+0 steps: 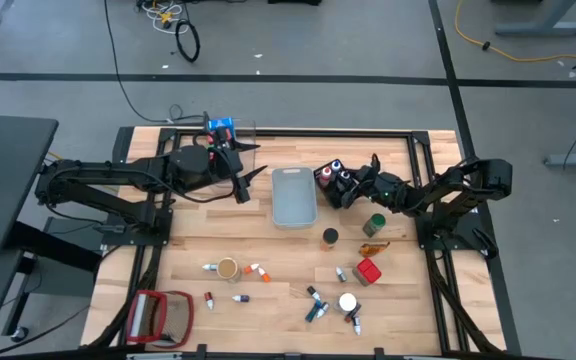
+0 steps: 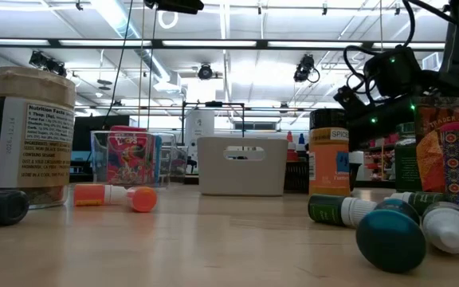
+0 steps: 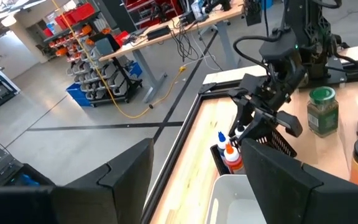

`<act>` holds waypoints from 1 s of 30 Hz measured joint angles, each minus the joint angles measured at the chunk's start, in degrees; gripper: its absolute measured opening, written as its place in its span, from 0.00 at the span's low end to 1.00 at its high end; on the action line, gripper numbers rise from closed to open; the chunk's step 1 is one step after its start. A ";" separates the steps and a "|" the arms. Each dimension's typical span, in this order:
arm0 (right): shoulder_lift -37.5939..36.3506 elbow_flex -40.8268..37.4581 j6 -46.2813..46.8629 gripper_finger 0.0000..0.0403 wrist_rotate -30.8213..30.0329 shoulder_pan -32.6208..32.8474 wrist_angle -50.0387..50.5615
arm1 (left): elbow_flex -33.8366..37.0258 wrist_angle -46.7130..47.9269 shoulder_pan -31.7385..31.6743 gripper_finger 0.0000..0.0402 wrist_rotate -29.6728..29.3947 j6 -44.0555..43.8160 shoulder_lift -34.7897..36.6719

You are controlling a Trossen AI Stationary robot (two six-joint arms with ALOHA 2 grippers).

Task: Pick & Place Kitchen Items
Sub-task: Put the black food color bottle into the black bin

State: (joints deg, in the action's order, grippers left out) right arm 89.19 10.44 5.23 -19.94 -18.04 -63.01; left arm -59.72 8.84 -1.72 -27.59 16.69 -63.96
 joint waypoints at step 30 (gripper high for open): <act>0.00 0.07 -2.75 0.36 0.04 -0.68 0.31 | 0.00 -0.13 0.00 0.63 0.00 0.04 0.02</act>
State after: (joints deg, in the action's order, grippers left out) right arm 89.19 10.50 2.48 -19.90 -18.72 -62.70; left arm -59.72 8.71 -1.72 -27.59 16.73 -63.94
